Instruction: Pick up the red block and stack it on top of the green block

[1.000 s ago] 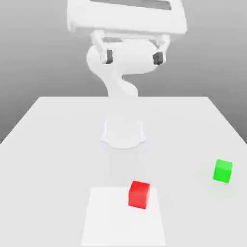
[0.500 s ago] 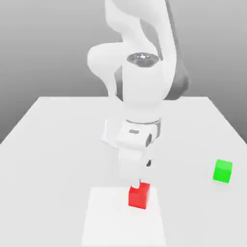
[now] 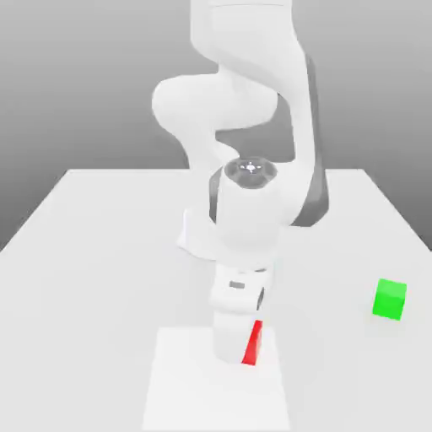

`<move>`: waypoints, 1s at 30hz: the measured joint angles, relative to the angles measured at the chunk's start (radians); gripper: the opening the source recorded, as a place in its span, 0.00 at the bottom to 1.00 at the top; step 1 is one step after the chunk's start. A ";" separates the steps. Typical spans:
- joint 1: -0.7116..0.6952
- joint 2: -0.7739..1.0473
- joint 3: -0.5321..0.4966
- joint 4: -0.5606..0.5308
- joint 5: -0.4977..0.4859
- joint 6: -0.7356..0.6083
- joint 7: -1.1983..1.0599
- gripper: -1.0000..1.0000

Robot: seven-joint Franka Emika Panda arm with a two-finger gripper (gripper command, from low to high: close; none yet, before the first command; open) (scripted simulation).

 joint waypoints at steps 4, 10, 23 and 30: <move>0.033 -0.068 -0.049 -0.008 -0.061 -0.056 0.042 0.00; 0.034 -0.217 -0.084 -0.031 -0.187 -0.179 0.134 0.00; 0.487 -0.292 0.163 0.057 -0.179 -0.346 0.257 0.00; 0.580 -0.138 0.193 0.088 -0.213 -0.224 0.312 0.00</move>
